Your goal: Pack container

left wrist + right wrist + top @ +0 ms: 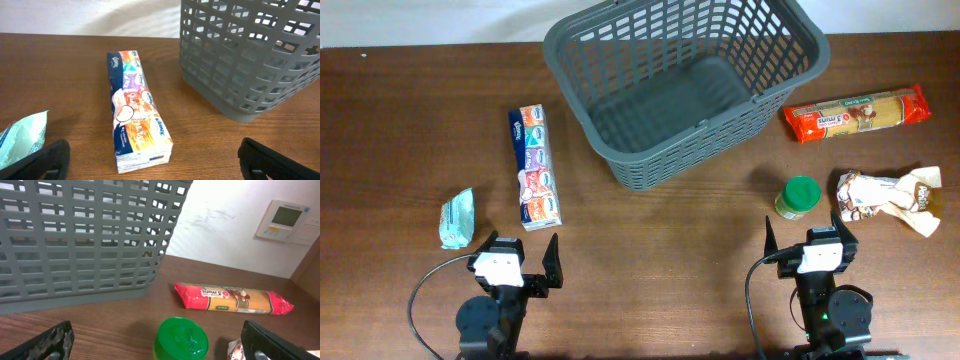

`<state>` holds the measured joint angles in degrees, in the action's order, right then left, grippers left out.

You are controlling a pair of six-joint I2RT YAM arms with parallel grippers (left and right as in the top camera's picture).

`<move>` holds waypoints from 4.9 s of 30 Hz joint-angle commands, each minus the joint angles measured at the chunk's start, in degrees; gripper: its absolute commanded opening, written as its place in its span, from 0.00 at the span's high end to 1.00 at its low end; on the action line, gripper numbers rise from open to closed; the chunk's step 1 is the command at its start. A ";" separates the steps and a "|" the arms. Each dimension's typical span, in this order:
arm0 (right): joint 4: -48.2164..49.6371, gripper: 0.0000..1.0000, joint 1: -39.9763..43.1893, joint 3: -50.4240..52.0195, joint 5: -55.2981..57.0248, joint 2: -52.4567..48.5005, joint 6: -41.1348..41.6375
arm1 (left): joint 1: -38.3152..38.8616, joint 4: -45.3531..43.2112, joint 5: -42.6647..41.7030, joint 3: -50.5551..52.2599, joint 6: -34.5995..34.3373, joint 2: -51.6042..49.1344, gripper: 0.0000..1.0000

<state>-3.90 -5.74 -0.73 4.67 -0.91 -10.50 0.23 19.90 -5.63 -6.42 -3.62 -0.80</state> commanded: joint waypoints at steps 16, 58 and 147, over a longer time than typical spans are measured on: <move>-0.39 0.01 -0.28 0.42 -0.37 0.44 0.46 | -0.24 -0.15 -0.63 0.33 0.66 0.50 0.01; -0.39 0.01 -0.28 0.42 -0.37 0.44 0.46 | -0.28 -0.17 -10.32 0.33 0.63 0.44 0.01; -82.23 0.01 -0.24 -120.58 -9.09 -74.10 11.06 | 49.88 50.88 12.15 -84.56 -14.38 -70.66 0.01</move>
<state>-86.56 -5.74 -120.51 -7.84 -74.06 2.79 49.78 70.57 9.82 -89.80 -16.82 -71.70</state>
